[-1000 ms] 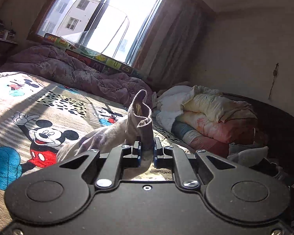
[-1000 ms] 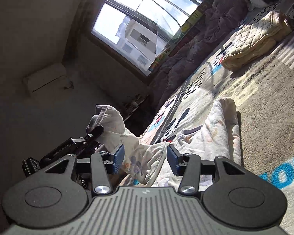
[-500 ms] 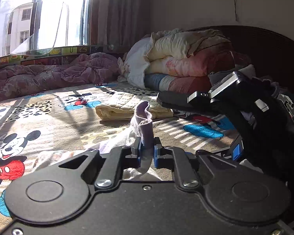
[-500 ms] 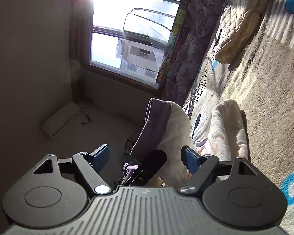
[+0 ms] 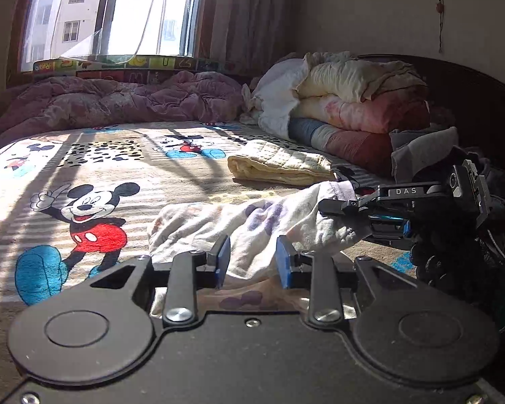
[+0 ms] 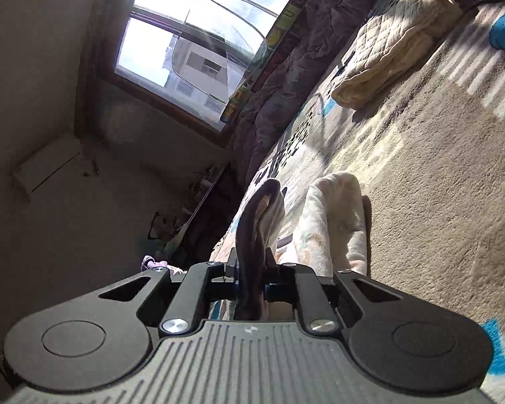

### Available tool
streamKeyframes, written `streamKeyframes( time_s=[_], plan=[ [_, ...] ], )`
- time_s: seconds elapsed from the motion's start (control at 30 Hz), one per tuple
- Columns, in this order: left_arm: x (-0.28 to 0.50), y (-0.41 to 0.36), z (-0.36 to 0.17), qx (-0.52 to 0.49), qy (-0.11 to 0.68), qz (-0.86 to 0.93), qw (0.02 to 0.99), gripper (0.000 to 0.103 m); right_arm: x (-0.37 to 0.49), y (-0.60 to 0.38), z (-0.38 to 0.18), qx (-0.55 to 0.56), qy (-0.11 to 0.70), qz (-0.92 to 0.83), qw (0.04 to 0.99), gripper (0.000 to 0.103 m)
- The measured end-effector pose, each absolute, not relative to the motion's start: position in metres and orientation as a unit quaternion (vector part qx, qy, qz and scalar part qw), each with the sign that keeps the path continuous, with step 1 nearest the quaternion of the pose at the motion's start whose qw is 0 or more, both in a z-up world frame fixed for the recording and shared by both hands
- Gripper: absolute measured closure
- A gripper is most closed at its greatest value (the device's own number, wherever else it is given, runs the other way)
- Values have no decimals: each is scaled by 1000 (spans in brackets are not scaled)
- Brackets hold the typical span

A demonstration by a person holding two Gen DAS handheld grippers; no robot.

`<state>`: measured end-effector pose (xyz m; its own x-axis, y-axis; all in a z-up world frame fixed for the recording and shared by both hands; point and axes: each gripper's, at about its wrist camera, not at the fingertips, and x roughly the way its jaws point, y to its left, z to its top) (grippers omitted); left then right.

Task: Fold clothes

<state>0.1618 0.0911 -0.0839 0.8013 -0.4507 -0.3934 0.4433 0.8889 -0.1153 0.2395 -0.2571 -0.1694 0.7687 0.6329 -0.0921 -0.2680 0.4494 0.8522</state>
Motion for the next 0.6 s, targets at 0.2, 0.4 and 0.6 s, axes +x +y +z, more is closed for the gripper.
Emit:
streamKeyframes(
  time_s=[0.2, 0.4, 0.6],
  plan=[
    [115, 143, -101, -84, 268, -170, 944, 52, 259, -265, -153, 439, 182, 277, 836, 92],
    [72, 123, -123, -70, 320, -142, 934, 51, 285, -269, -156, 465, 180, 280, 820, 92],
    [47, 66, -126, 67, 295, -111, 947, 96, 296, -273, -157, 505, 165, 298, 793, 92]
  ],
)
